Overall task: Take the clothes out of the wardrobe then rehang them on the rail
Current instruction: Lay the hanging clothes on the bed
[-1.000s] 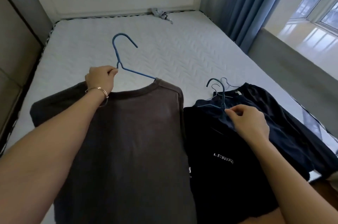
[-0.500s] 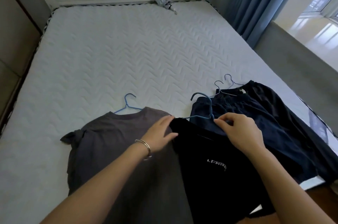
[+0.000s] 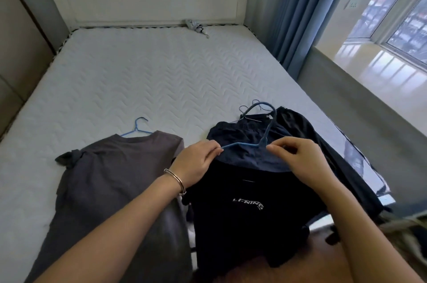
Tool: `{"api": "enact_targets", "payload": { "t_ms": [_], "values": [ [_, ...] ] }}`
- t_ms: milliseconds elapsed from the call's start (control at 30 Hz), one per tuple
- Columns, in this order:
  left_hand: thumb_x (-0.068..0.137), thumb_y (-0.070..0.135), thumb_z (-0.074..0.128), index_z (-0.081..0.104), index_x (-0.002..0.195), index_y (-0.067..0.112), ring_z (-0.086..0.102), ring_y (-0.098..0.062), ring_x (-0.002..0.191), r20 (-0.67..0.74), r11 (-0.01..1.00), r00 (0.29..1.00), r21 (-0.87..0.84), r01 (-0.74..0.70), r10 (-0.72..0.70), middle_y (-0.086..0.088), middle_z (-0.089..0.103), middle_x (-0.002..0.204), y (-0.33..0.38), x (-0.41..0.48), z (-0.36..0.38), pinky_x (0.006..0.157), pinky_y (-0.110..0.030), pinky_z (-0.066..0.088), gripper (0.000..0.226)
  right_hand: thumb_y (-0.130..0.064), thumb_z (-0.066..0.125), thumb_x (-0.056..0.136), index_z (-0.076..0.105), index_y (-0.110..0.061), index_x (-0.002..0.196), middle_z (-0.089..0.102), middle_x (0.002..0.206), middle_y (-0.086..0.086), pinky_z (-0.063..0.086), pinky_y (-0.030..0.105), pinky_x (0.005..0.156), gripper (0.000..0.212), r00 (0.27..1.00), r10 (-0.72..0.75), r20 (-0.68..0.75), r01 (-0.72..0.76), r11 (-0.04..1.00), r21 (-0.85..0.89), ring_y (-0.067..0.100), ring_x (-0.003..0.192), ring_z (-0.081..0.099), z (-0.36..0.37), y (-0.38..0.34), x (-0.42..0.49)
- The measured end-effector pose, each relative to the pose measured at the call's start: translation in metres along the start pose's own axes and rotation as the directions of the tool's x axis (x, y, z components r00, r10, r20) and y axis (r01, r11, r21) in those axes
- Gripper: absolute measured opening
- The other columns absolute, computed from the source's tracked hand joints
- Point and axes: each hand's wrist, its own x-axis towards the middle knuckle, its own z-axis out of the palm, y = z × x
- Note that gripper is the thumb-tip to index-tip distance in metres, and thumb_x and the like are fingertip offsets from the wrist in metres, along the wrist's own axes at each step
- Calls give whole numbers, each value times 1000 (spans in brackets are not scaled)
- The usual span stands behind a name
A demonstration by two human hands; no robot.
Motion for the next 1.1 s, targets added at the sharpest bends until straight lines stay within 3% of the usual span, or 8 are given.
{"api": "enact_targets", "payload": {
  "t_ms": [133, 267, 367, 433, 667, 800, 933, 1100],
  "values": [
    [89, 43, 36, 59, 88, 19, 50, -14, 80, -160, 997, 984, 44, -70, 76, -4, 65, 78, 67, -31, 28, 65, -29, 42, 33, -23, 70, 79, 69, -28, 77, 70, 78, -8, 42, 2, 64, 5, 997, -70, -23, 71, 997, 21, 4, 74, 60, -52, 34, -41],
    [88, 40, 39, 63, 86, 12, 52, -11, 77, -252, 996, 964, 8, -87, 86, -2, 65, 76, 108, -40, 29, 65, -21, 41, 36, -25, 66, 83, 67, -24, 95, 67, 81, 1, 41, 2, 68, 13, 994, -89, -70, 84, 994, -69, 7, 70, 57, -85, 58, -60],
    [86, 39, 37, 65, 84, 5, 53, -11, 78, -305, 996, 950, -23, -81, 70, 3, 61, 75, 121, -31, 12, 68, -19, 39, 44, -26, 57, 90, 67, -17, 106, 68, 95, -3, 45, 26, 88, 22, 976, -138, -166, 111, 980, -166, 16, 94, 63, -96, 64, -55],
    [88, 36, 42, 66, 83, 4, 54, -11, 75, -311, 997, 947, 7, -74, 73, 0, 63, 76, 121, -21, 3, 69, -19, 39, 40, -22, 52, 93, 67, -14, 109, 70, 103, -1, 42, 28, 88, 24, 961, -180, -212, 144, 974, -175, 20, 102, 61, -97, 61, -46],
    [85, 24, 45, 67, 84, -1, 60, -15, 77, -373, 995, 928, 94, 33, 5, -17, 71, 83, 71, 25, -22, 72, -23, 38, 34, -23, 58, 89, 72, -10, 96, 72, 99, 8, 37, 23, 84, 21, 962, -198, -186, 170, 973, -154, 22, 97, 61, -77, 44, 27],
    [88, 22, 45, 67, 83, -2, 66, -33, 83, -421, 987, 907, 151, 50, 18, -20, 70, 85, 32, 101, -44, 74, -29, 37, 33, -21, 53, 93, 69, -5, 102, 70, 106, 10, 32, 18, 83, 25, 946, -270, -180, 235, 952, -194, 24, 102, 59, -67, 23, 116],
    [95, 21, 45, 65, 90, 0, 62, -35, 89, -487, 975, 873, 179, 131, -28, -22, 68, 93, -22, 215, -74, 77, -35, 39, 30, -24, 44, 96, 66, -9, 111, 67, 112, 9, 38, 37, 93, 30, 917, -343, -202, 289, 923, -254, 29, 108, 57, -56, -9, 245],
    [97, 21, 37, 54, 121, 3, 46, -36, 119, -509, 874, 824, 249, 417, -248, -21, 53, 128, -122, 333, -66, 100, -40, 34, 35, -21, 31, 99, 37, -18, 140, 42, 143, 8, 15, 40, 113, 42, 936, -297, -192, 189, 879, -438, 27, 134, 31, 11, -10, 382]
  ]
}}
